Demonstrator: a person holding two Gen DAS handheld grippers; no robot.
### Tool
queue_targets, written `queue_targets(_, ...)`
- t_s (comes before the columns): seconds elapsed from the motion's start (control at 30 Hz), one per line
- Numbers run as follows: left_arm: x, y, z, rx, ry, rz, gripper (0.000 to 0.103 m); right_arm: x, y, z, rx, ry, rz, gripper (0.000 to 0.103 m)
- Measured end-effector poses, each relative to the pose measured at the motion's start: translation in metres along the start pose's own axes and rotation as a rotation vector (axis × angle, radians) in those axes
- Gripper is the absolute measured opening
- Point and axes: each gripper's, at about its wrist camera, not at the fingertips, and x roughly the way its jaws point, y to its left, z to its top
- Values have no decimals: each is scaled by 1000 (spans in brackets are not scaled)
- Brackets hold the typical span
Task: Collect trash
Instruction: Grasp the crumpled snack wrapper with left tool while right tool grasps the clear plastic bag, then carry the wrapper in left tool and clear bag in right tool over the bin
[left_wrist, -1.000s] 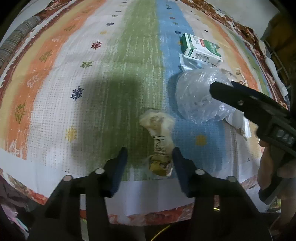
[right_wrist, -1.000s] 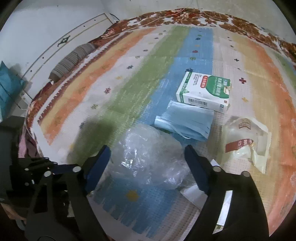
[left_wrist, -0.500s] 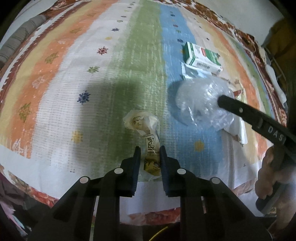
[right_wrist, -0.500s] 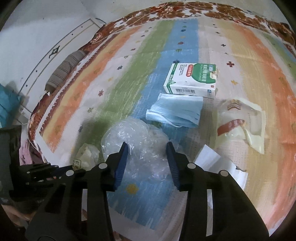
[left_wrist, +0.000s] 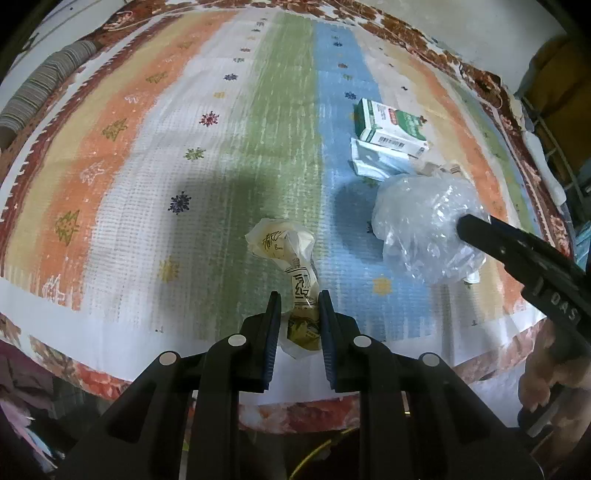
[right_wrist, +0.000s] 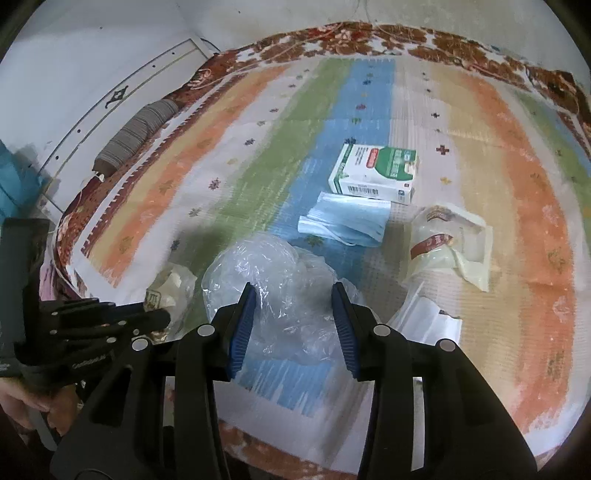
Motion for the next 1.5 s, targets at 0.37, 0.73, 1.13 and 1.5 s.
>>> queue_targets(0.37, -24, -2, -18, -38, -14, -28, 20, -30, 4, -18, -13, -24, -30, 39)
queue_targets(0.73, -47, -15, -36, -46, -49, -46, 20, -82, 18, -49, 12, -102, -16, 39)
queue_targets(1.13, -66, -33, -64, -23, -80, -73, 20, -110, 18, -92, 4, -109, -65, 39)
queue_targets(1.5, -93, -51, -91, 5, -150, -111, 21, -127, 22, -123, 18, -112, -65, 39)
